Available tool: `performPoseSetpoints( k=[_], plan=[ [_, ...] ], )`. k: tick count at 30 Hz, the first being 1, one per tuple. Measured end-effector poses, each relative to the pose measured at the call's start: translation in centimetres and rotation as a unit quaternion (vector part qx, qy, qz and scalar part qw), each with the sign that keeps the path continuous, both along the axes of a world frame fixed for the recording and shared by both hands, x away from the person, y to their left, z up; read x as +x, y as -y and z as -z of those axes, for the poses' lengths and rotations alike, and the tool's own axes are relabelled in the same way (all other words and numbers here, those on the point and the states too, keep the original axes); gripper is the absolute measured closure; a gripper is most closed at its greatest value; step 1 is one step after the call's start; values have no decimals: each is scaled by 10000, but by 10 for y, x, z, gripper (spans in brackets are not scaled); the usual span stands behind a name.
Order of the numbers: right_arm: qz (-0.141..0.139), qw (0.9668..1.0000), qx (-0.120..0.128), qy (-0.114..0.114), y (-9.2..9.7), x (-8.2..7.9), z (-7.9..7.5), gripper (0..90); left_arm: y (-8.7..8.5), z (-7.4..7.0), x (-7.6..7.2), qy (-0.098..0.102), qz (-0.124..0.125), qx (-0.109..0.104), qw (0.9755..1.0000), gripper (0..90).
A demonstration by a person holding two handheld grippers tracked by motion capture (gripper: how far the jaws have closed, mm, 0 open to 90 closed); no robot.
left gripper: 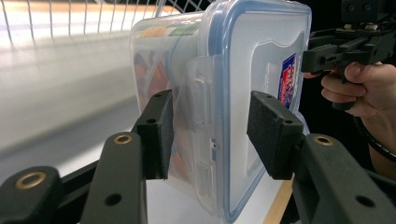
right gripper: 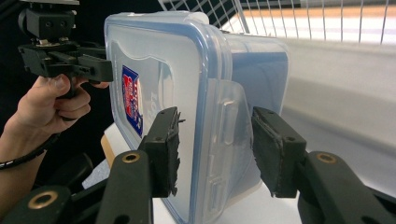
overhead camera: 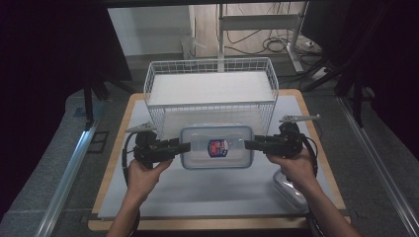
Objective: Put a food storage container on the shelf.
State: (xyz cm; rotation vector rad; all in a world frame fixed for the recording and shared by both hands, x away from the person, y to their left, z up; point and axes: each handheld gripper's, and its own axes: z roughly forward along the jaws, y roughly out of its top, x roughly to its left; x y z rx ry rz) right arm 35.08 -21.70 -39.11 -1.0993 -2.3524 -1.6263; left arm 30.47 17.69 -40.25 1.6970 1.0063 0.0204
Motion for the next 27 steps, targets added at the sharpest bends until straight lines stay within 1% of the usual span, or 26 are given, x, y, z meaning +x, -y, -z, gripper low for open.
performPoseSetpoints(
  k=[4, 9, 16, 20, 23, 27],
  plan=[
    [12, 10000, 56, 70, -2, 10, -13, 531, -2, -16, 10, 43, -32, 27, 10000, 520],
    [51, 9997, 122, 199, -5, 24, -33, 531, -5, -34, 24, 156, -65, -20, 9999, 519],
    [129, 9991, 217, 336, -11, 48, -62, 530, -11, -59, 45, 237, -145, -55, 9996, 518],
    [167, 9989, 280, 346, -16, 62, -75, 529, -16, -76, 60, 240, -228, -71, 9994, 517],
    [221, 9985, 359, 359, -20, 74, -84, 525, -18, -86, 71, 278, -260, -45, 9993, 517],
    [317, 9981, 433, 316, -23, 91, -92, 521, -18, -94, 86, 241, -347, -48, 9991, 514]
  ],
)
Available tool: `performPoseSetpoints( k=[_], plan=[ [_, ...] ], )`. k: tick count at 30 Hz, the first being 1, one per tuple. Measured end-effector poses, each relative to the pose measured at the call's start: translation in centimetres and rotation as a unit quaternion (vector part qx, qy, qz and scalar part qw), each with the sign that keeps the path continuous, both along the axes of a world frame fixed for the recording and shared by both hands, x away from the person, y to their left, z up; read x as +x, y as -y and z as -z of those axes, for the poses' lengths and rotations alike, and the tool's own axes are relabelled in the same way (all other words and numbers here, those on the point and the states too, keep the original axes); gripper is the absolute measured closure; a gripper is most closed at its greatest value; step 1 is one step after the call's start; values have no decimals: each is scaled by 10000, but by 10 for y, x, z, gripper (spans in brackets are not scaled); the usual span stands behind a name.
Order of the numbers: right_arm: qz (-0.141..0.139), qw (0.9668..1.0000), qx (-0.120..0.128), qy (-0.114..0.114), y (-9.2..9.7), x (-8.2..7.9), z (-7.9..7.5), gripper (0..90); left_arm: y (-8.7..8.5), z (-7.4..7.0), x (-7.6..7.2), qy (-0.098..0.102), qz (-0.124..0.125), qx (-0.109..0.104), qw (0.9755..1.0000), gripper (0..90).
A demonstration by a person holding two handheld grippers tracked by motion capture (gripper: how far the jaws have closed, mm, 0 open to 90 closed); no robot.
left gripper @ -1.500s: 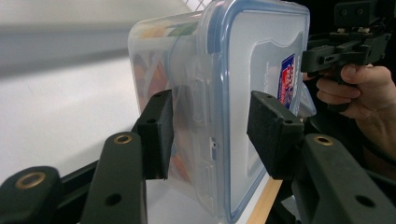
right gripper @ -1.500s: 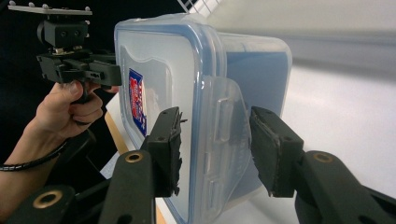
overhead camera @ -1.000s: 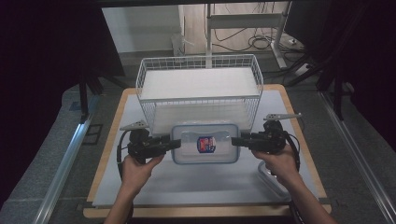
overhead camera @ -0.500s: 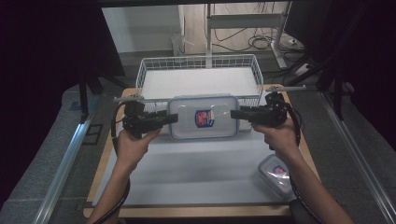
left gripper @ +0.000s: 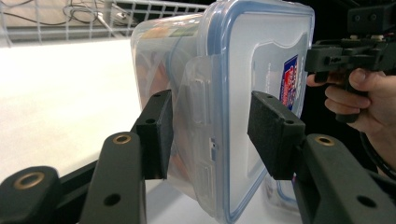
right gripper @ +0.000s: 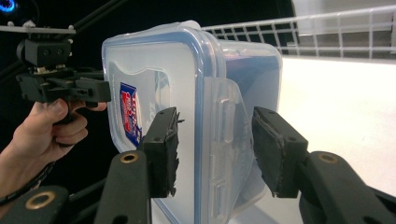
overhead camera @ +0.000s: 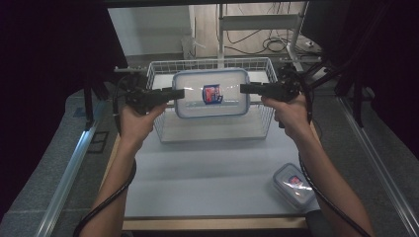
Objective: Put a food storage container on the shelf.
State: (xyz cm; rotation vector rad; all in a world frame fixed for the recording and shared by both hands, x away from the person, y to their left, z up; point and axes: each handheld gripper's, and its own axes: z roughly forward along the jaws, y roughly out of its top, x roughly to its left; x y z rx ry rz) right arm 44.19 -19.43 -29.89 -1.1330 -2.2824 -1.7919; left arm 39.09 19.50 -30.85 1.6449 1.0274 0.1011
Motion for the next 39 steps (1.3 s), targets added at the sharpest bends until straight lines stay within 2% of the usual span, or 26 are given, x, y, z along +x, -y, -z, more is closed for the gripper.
performPoseSetpoints(
  k=[5, 11, 16, 21, 25, 29, 32, 34, 39],
  plan=[
    [135, 9999, 10, -94, -2, 18, 0, 508, 2, -3, 18, -67, -68, 40, 9999, 512],
    [294, 9993, 49, -234, -2, 37, 0, 507, 1, 1, 42, -220, -93, -147, 9996, 512],
    [363, 9990, 33, -250, -5, 48, -2, 507, -2, 2, 54, -326, -137, -267, 9990, 511],
    [398, 9982, 120, -427, -6, 56, 0, 510, -4, 3, 59, -376, -213, -346, 9985, 510],
    [369, 9980, 163, -484, -6, 59, 0, 515, -4, 4, 60, -357, -275, -376, 9983, 505],
    [431, 9980, 192, -424, -7, 60, 2, 511, -2, 6, 60, -276, -411, -410, 9979, 499],
    [510, 9980, 151, -330, -9, 61, 3, 500, -1, 6, 61, -189, -489, -269, 9983, 494],
    [562, 9979, 109, -304, -11, 62, 3, 490, 0, 6, 62, -192, -541, -229, 9981, 491],
    [695, 9969, 141, -328, -14, 67, 5, 475, 0, 10, 66, -228, -563, -291, 9977, 498]
  ],
)
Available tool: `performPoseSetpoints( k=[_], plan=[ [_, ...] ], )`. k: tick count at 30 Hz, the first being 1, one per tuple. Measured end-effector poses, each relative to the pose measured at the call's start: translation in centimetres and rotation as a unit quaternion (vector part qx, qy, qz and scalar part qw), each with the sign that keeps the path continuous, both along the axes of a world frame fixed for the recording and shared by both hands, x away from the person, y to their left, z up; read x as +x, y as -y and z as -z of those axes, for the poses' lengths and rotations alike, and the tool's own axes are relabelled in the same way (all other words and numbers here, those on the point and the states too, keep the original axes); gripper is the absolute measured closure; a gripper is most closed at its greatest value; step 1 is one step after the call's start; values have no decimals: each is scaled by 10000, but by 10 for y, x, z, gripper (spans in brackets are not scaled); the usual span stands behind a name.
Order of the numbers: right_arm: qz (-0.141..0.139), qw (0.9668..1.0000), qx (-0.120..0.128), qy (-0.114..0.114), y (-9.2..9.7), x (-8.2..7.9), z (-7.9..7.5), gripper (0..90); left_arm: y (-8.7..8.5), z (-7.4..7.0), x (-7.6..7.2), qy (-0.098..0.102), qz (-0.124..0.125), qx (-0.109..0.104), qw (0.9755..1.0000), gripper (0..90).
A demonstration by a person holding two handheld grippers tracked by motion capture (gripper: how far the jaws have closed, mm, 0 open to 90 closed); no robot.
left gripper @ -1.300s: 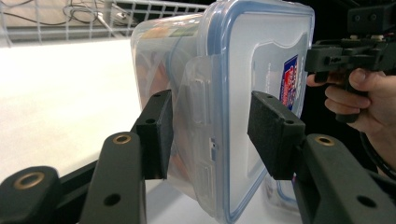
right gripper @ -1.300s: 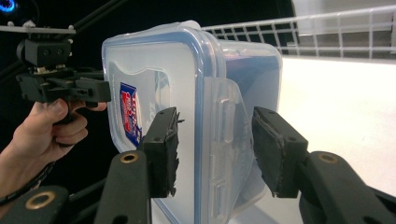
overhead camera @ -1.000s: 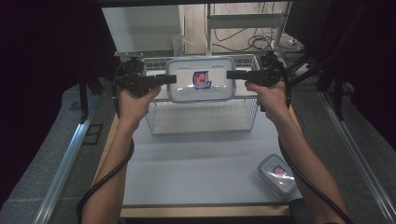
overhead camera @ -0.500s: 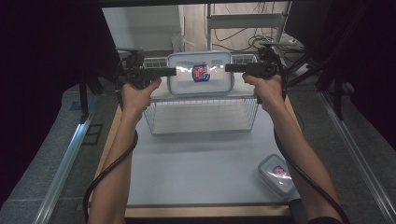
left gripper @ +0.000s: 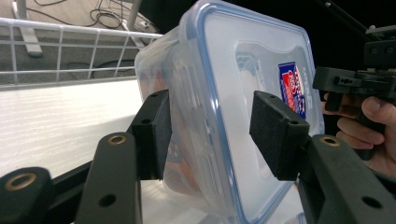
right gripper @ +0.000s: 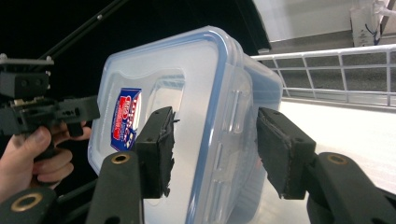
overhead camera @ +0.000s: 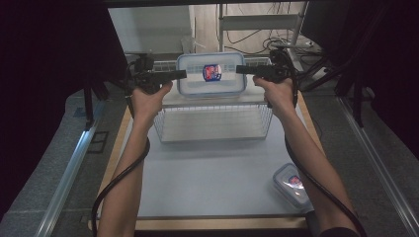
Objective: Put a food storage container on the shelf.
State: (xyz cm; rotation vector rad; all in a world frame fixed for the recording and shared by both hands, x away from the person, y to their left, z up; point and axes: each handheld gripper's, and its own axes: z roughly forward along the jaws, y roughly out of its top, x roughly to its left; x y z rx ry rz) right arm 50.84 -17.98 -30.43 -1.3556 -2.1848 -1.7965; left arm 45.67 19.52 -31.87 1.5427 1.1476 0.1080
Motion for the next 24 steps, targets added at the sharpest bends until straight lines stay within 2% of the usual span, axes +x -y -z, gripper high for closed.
performPoseSetpoints(
  k=[3, 5, 7, 10, 11, 16, 18, 19, 24],
  plan=[
    [142, 9998, -102, 106, -3, 1, 1, 486, 4, 4, 2, -101, -56, 81, 9999, 461],
    [176, 9996, -181, 112, -4, 2, 1, 479, 2, 8, 4, -142, -41, -66, 9999, 442],
    [206, 9996, -144, 88, -3, 5, 5, 476, 0, 11, 4, -146, -17, -183, 9997, 446],
    [326, 9990, -303, 104, -3, 8, 9, 480, -1, 14, 4, -148, -5, -194, 9997, 443],
    [324, 9990, -271, 140, -2, 9, 10, 495, -1, 15, 3, -128, -6, -226, 9997, 441],
    [389, 9965, -556, 484, -5, 4, 4, 501, -5, 12, -5, 125, 2, -328, 9994, 433],
    [389, 9929, -803, 790, -4, -2, -1, 529, -8, 10, -11, 304, 8, -236, 9993, 411],
    [381, 9916, -852, 890, -3, -4, -2, 543, -9, 9, -15, 404, -12, -172, 9990, 399],
    [257, 9866, -1094, 1186, 1, -23, -6, 647, -15, 11, -32, 835, -12, 19, 9965, 366]
  ],
)
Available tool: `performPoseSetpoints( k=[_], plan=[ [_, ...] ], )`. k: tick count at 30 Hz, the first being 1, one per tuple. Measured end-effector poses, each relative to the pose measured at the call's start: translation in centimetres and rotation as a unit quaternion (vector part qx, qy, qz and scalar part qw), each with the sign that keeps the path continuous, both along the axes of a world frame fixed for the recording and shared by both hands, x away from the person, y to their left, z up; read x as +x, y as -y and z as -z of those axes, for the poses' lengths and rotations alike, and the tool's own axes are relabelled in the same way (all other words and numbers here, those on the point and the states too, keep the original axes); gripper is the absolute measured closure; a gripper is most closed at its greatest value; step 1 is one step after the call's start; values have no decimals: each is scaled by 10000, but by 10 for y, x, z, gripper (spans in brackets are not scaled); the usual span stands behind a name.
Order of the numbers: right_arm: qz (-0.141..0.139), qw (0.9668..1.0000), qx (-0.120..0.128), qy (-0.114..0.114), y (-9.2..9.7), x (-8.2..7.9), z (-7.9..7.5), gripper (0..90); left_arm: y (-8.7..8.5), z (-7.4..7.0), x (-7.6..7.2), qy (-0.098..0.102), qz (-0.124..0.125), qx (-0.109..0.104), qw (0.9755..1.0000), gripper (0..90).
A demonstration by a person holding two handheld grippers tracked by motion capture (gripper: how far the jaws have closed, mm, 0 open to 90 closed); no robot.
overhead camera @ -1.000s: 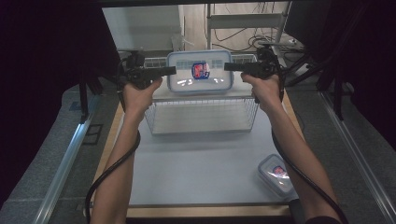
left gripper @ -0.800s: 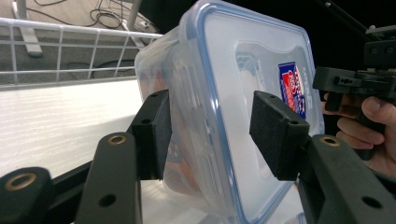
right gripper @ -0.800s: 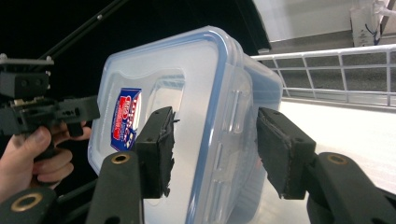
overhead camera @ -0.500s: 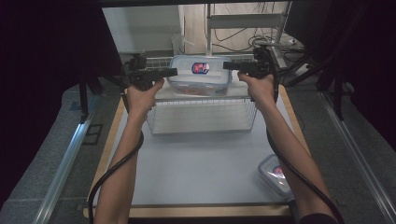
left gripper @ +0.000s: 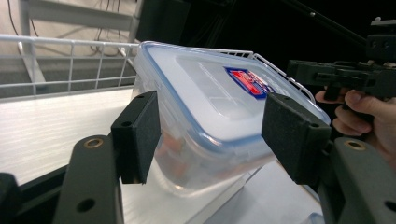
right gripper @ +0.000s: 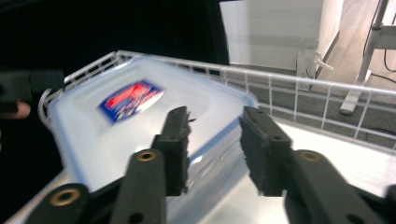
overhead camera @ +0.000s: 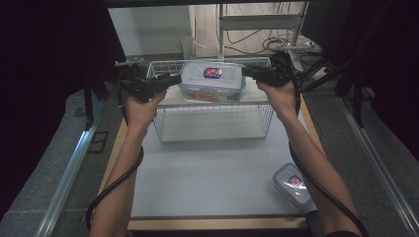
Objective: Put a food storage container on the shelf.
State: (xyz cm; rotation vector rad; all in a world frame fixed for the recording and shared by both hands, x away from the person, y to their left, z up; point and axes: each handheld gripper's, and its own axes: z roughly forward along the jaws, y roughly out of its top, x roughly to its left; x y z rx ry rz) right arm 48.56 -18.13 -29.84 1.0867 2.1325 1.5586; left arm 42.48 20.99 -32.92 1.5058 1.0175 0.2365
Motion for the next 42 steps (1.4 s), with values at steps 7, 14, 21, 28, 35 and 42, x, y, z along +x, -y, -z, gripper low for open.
performPoseSetpoints(
  k=[7, 14, 21, 28, 35, 42],
  plan=[
    [-337, 9990, -139, 247, 6, -35, 10, 895, -6, 11, -22, 245, 29, 260, 9994, 403],
    [-728, 9964, -394, 202, -2, -60, 29, 898, 2, 23, -35, 193, 134, 696, 9973, 781],
    [-867, 9947, -542, 91, -14, -62, 42, 898, 15, 26, -30, 167, 336, 810, 9960, 899],
    [-765, 9952, -611, 68, -18, -53, 46, 898, 22, 26, -27, 124, 382, 819, 9958, 897],
    [-603, 9961, -635, 59, -15, -44, 46, 898, 29, 27, -26, 68, 423, 828, 9956, 895],
    [-428, 9970, -641, 9, -11, -34, 48, 898, 36, 28, -24, 92, 399, 981, 9943, 890]
  ],
)
